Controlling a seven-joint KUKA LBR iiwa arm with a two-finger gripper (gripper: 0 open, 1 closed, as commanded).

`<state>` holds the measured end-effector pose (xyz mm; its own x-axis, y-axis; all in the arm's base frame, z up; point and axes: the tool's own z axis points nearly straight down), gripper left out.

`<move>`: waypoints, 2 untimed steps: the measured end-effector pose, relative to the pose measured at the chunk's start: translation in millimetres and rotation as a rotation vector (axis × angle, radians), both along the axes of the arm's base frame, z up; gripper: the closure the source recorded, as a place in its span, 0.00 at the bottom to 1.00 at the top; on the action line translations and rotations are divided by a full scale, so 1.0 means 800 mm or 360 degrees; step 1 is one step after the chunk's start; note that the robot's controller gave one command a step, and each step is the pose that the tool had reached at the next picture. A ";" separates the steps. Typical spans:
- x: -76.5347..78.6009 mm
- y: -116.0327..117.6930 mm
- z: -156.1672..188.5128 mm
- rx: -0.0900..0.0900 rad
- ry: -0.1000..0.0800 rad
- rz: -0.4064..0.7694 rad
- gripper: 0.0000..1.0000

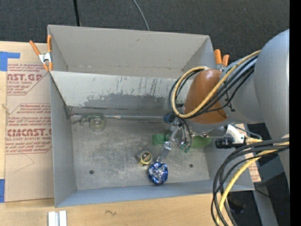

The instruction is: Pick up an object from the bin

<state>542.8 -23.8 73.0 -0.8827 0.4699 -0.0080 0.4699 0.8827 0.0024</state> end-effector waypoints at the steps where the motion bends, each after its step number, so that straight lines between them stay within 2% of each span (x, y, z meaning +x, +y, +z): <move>1: -0.019 0.007 0.001 -0.0002 -0.0013 -0.0005 0.00; 2: -0.022 0.009 0.003 0.0005 0.0012 -0.0001 1.00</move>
Offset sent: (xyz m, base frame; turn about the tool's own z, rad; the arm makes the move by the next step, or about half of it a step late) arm -0.0197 0.0068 -0.0030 0.0018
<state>525.0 -16.7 75.3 -0.8825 0.4704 0.0004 0.4704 0.8825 0.0016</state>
